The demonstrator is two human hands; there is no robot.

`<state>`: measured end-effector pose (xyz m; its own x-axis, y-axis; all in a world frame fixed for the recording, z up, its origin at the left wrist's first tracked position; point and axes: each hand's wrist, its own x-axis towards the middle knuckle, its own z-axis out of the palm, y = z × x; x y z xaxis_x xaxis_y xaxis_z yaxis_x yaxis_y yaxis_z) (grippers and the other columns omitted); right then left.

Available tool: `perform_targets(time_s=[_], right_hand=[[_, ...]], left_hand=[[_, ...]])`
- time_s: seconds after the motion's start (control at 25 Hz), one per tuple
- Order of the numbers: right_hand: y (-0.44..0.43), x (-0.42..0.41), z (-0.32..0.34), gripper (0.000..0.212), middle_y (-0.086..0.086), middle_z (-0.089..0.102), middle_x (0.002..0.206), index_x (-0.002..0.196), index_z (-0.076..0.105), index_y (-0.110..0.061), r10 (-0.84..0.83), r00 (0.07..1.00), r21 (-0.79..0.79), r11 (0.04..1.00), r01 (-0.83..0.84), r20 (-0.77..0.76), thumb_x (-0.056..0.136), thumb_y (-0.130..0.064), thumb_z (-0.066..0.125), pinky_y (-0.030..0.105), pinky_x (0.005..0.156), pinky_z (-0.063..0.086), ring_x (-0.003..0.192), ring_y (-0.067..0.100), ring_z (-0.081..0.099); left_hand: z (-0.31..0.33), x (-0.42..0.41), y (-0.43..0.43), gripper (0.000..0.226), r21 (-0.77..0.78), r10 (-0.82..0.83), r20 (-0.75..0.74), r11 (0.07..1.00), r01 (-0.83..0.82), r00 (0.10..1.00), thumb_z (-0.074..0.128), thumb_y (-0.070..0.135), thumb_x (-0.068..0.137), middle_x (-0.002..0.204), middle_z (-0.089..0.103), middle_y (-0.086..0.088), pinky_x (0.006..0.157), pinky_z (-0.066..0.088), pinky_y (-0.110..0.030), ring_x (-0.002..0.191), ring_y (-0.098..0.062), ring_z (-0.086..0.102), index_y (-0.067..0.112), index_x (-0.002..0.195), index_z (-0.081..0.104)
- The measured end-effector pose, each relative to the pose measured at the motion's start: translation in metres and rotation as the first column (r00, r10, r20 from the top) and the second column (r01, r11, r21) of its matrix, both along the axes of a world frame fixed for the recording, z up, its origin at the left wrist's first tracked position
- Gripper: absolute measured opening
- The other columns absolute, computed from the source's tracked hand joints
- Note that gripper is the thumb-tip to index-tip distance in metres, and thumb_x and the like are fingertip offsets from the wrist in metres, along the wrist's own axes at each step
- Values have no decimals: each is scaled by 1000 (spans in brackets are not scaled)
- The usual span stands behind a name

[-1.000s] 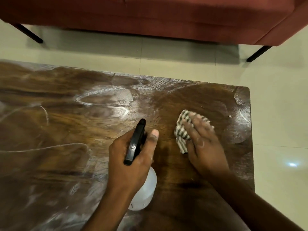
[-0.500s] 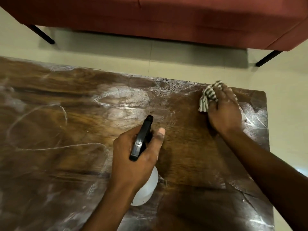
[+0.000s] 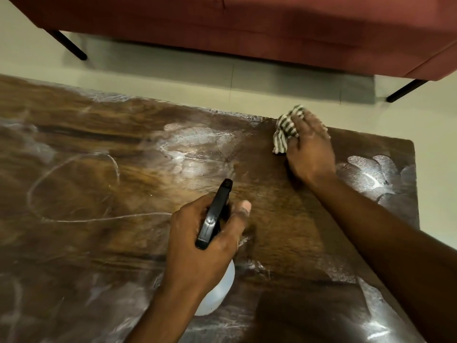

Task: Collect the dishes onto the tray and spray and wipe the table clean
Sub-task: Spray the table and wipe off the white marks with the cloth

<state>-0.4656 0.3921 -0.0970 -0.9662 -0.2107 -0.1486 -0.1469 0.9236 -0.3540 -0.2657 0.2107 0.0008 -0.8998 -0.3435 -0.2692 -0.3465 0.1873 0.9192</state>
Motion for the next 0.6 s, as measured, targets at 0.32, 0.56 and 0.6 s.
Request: perform_targets(time_s=[0.32, 0.56, 0.6], right_hand=[[-31, 78, 8, 59, 1, 15, 177, 166, 24, -35, 859, 497, 55, 494, -868, 121, 108, -45, 28, 45, 132, 12, 164, 23, 11], [45, 65, 9, 60, 4, 23, 176, 162, 40, -27, -135, 990, 0, 991, 135, 33, 102, -34, 42, 43, 131, 12, 162, 27, 20], [34, 71, 9, 58, 2, 21, 176, 163, 39, -28, -193, 979, -14, 981, 194, 62, 105, -30, 45, 41, 130, 11, 163, 25, 17]], left_hand=[[2, 47, -18, 46, -11, -32, 119, 999, 33, 992, 74, 40, 93, 54, 54, -15, 48, 45, -42, 46, -29, 54, 13, 62, 55], [1, 97, -16, 43, 44, -109, 101, 993, 105, 989, 75, 48, 94, 57, 52, -8, 51, 38, -21, 47, -12, 50, 22, 65, 59], [-2, 105, -13, 40, 54, -102, 90, 994, 98, 991, 75, 51, 94, 57, 53, -6, 52, 39, -22, 48, -13, 52, 24, 67, 61]])
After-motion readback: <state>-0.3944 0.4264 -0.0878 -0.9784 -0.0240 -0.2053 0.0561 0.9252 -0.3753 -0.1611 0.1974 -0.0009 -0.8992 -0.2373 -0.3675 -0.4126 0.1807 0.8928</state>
